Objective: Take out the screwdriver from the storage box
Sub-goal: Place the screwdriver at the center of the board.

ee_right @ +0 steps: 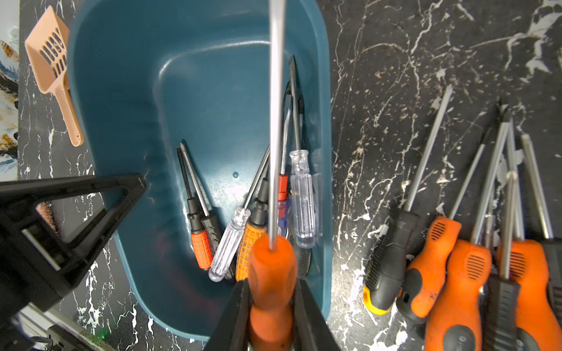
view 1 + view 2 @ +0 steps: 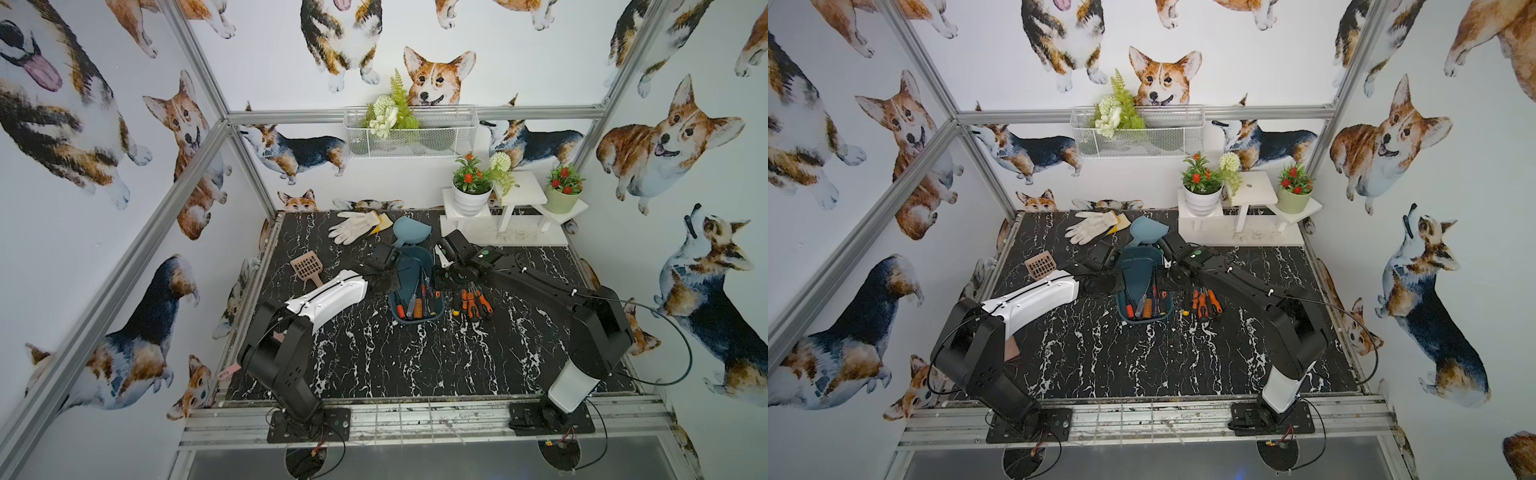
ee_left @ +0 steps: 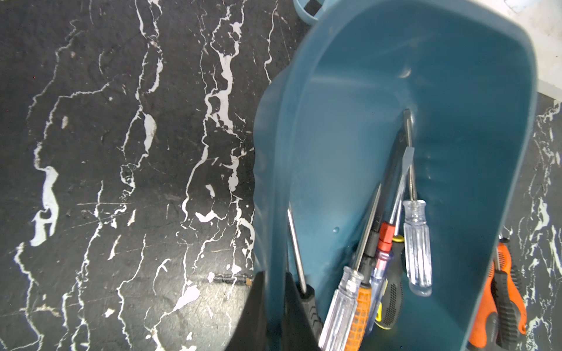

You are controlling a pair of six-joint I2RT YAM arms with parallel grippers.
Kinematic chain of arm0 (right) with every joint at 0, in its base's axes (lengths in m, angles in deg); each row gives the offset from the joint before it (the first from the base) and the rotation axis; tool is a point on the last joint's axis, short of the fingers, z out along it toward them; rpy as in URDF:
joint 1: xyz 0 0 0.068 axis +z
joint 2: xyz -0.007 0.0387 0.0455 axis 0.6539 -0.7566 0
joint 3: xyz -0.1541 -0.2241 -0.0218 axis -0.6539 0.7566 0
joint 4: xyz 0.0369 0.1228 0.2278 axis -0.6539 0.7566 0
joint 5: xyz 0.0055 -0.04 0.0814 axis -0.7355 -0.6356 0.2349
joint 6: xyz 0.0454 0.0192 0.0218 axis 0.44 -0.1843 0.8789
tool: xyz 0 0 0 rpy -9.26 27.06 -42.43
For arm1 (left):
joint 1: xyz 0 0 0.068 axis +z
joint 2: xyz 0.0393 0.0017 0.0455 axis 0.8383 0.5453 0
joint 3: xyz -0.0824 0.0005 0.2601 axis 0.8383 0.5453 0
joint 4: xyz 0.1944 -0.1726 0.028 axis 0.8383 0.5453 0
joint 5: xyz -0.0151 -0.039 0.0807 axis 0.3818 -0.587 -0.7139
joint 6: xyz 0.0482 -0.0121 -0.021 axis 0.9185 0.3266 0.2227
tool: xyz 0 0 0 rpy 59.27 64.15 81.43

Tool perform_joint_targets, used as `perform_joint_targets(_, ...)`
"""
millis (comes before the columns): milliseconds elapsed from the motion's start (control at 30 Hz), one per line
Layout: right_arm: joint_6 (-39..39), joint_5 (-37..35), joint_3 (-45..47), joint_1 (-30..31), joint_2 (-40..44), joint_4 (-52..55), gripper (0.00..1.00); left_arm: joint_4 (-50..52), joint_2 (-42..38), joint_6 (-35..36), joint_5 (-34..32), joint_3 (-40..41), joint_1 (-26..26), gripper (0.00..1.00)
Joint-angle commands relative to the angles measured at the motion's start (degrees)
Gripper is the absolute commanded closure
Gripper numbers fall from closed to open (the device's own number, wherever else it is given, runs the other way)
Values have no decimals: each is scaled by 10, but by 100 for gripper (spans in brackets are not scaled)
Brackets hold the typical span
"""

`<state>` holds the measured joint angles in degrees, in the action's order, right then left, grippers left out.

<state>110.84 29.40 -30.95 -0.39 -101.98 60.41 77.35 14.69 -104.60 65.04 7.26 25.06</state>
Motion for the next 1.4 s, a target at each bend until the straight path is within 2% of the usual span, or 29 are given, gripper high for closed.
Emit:
perform_joint_targets(0, -10, -30, 9, -5, 12, 13, 100, -20, -1, -8, 4, 1, 0, 100)
perform_joint_targets(333, -17, -48, 49, -46, 33, 25, 100, -21, 0, -6, 6, 0, 0, 100)
perform_joint_targets(900, 21, -5, 62, -56, -54, -7, 100, 13, -1, 15, -10, -10, 0, 100)
perform_joint_targets(1367, 21, -19, 50, -55, -106, -2, 100, 5, 0, 13, -1, -4, 2, 100)
